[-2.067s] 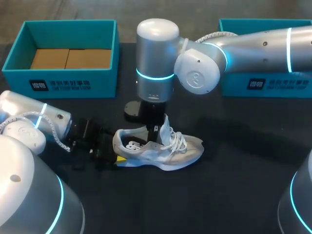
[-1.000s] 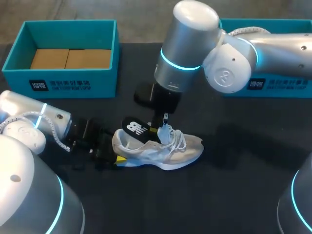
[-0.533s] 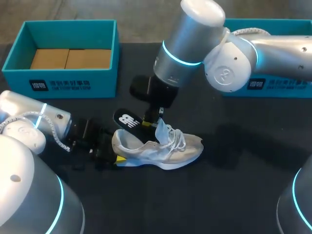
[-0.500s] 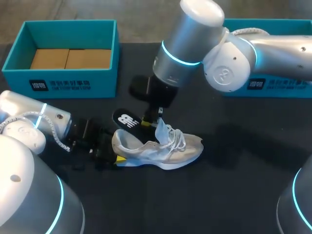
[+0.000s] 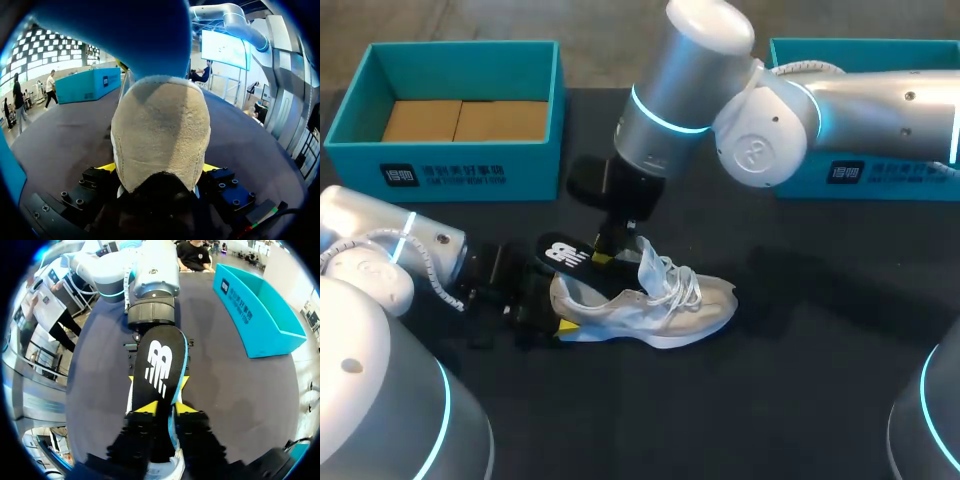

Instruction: Take the shoe out of the shoebox, open the shoe tongue, remove and reinsert the insole, then place the shoe into the shoebox

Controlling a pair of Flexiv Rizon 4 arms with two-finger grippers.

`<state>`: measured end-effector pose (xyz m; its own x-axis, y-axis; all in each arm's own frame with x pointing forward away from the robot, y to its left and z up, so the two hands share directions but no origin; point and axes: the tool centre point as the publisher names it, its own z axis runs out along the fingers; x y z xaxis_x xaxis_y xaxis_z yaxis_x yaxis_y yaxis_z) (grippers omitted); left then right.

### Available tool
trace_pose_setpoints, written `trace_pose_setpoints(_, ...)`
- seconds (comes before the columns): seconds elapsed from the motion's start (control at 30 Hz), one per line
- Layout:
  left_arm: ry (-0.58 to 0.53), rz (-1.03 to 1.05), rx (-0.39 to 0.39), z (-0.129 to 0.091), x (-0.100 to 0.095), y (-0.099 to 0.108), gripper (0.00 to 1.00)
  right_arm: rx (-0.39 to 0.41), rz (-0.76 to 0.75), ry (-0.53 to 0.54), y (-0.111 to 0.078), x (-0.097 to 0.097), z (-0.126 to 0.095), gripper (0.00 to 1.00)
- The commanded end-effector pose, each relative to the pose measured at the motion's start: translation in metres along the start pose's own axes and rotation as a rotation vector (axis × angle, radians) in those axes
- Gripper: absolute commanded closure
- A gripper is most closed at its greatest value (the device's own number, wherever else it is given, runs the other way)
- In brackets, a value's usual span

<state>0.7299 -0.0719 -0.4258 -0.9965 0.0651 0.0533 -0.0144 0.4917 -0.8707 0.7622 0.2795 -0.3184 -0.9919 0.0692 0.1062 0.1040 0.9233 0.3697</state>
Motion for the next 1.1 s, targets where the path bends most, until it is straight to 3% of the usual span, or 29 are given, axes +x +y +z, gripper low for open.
trace_pose_setpoints(0.03, 0.000, 0.000, -0.002, 0.002, -0.001, 0.002, 1.00, -0.003, 0.003, -0.010, -0.003, 0.002, -0.005, 0.59)
trace_pose_setpoints(0.53, 0.000, 0.000, -0.002, 0.002, -0.001, 0.002, 1.00, 0.006, 0.033, -0.061, -0.018, -0.003, -0.030, 0.55)
trace_pose_setpoints(0.9, 0.000, 0.000, -0.002, 0.002, -0.001, 0.002, 1.00, -0.003, 0.023, -0.043, -0.011, -0.006, -0.019, 0.57)
trace_pose_setpoints(1.1, 0.000, 0.000, -0.002, 0.002, -0.001, 0.002, 1.00, -0.004, 0.015, -0.032, -0.007, -0.008, -0.013, 0.76)
